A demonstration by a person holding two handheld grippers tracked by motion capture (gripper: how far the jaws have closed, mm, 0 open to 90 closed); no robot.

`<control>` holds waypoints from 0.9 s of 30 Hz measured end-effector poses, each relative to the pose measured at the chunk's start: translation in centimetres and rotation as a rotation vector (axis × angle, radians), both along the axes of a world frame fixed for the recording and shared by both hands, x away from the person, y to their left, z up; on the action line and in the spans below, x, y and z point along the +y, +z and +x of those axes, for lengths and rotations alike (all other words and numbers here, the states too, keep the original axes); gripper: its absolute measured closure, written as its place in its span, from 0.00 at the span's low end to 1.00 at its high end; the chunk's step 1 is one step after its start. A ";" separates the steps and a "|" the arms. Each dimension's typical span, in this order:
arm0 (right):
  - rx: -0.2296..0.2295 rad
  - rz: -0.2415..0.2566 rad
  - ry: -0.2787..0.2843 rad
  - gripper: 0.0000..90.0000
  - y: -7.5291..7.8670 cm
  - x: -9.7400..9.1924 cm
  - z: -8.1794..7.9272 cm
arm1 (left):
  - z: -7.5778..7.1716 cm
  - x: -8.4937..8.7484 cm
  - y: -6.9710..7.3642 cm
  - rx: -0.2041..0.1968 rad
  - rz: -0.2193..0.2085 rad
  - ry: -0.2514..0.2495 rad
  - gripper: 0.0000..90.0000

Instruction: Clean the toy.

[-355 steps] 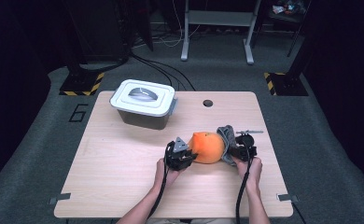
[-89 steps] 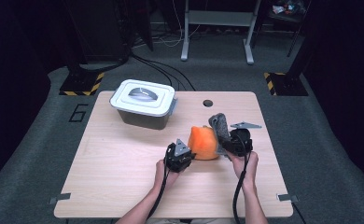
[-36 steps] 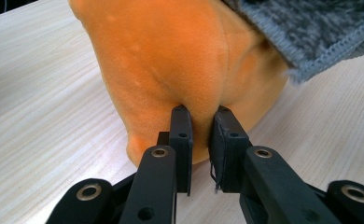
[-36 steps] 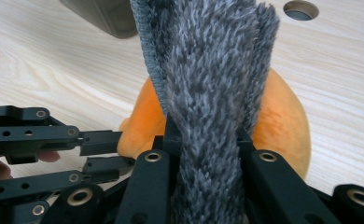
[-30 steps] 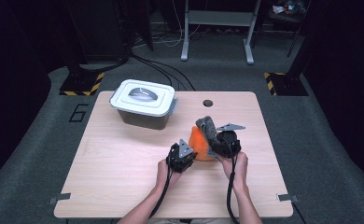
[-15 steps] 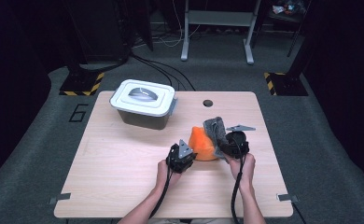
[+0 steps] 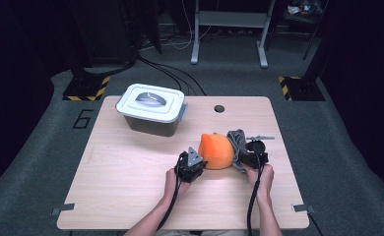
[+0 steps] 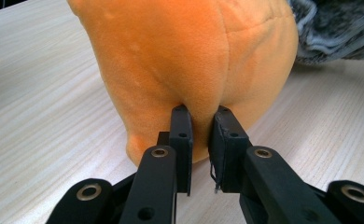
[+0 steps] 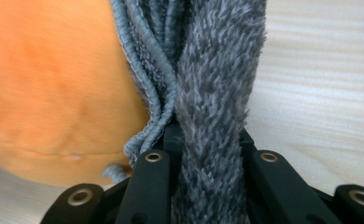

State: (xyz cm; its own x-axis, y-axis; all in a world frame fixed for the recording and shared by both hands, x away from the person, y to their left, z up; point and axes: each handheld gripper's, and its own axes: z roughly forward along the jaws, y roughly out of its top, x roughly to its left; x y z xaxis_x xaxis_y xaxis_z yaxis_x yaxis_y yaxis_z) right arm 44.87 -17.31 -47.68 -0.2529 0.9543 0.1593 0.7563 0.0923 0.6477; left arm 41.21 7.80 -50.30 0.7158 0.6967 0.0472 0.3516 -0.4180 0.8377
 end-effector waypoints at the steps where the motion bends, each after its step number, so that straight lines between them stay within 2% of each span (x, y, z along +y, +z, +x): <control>1: 0.013 0.000 -0.004 0.84 -0.3 -0.1 0.1 | 0.0 0.0 0.0 -0.001 -0.002 0.001 0.88; 5: 0.082 -0.005 -0.014 0.84 -1.7 -0.2 0.7 | 0.0 0.0 0.0 -0.001 0.000 0.001 0.88; 8: 0.090 0.005 0.001 0.84 -1.9 -0.3 0.8 | 0.0 0.1 0.0 0.004 0.001 -0.001 0.88; 12: 0.061 0.012 -0.008 0.84 -0.6 -0.6 0.1 | 0.1 0.3 0.0 0.008 -0.009 0.005 0.88; 15: -0.004 0.032 0.008 0.84 1.1 -1.0 -0.8 | 0.2 0.3 -0.1 0.006 -0.012 0.007 0.88; 19: -0.057 0.054 0.041 0.84 3.2 -0.8 -1.7 | 0.2 0.3 0.0 0.007 -0.012 0.007 0.88; 22: -0.093 0.074 0.074 0.84 4.8 0.0 -2.4 | 0.1 0.2 0.0 0.010 -0.011 0.005 0.88; 23: -0.109 0.101 0.092 0.84 5.3 0.5 -2.6 | 0.1 0.2 0.0 0.008 -0.010 0.005 0.88; 25: -0.133 0.099 0.122 0.84 6.1 1.4 -2.8 | 0.1 0.2 0.0 0.008 -0.010 0.006 0.88; 27: -0.136 0.114 0.152 0.84 6.8 2.3 -3.0 | 0.1 0.2 0.0 0.008 -0.010 0.006 0.88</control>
State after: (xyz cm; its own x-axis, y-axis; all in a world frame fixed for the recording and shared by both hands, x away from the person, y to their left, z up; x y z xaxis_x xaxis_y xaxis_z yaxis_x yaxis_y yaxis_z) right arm 41.88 -15.02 -40.88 -0.4191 0.8813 0.2184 0.6439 0.1190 0.7558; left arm 41.30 8.00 -50.30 0.7119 0.7014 0.0346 0.3606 -0.4075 0.8390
